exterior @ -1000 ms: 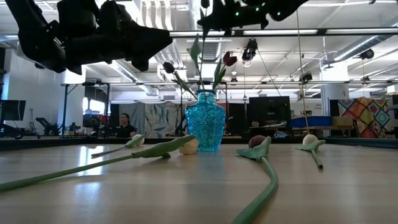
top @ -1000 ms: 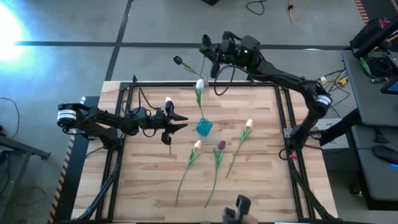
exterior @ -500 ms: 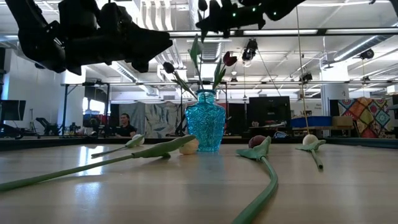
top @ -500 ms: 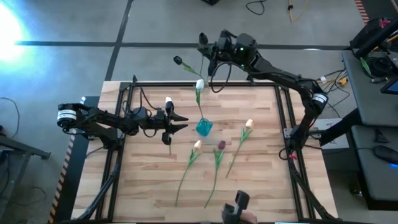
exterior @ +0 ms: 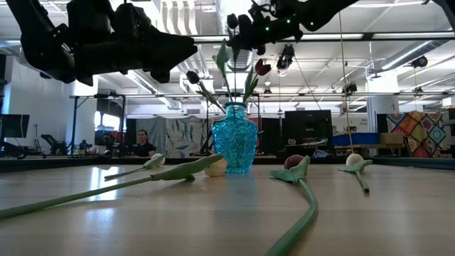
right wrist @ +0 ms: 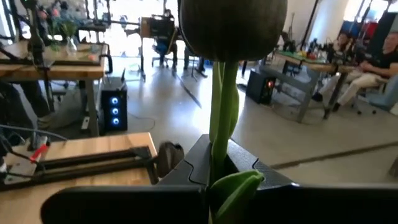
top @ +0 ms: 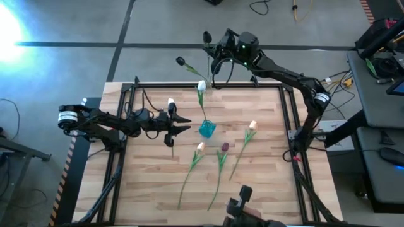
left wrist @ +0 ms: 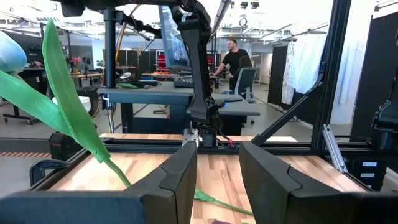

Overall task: Sort flowers into vase by color
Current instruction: Put the black tulip into the transparent vase

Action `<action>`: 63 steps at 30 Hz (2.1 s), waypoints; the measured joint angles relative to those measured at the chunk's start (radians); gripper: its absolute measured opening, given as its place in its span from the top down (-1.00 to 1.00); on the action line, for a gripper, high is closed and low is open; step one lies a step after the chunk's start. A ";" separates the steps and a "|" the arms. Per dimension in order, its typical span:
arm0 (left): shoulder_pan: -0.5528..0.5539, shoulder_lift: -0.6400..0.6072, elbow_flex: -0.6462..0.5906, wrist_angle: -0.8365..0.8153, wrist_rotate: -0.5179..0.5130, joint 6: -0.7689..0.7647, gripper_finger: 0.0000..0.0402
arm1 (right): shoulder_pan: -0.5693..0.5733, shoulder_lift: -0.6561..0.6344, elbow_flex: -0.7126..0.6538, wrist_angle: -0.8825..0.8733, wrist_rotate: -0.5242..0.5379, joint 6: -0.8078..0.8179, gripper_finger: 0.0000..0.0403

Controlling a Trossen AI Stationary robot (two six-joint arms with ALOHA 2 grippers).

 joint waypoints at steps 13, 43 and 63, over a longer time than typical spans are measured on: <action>0.001 0.000 0.000 -0.008 -0.001 -0.004 0.47 | 0.002 0.048 0.000 -0.040 0.104 0.027 0.94; 0.003 0.001 0.000 -0.024 -0.037 -0.019 0.47 | 0.035 -0.041 -0.001 -0.227 0.108 0.038 0.14; 0.003 0.001 0.000 -0.025 -0.037 -0.027 0.47 | 0.046 -0.012 0.002 -0.354 0.263 0.071 -0.38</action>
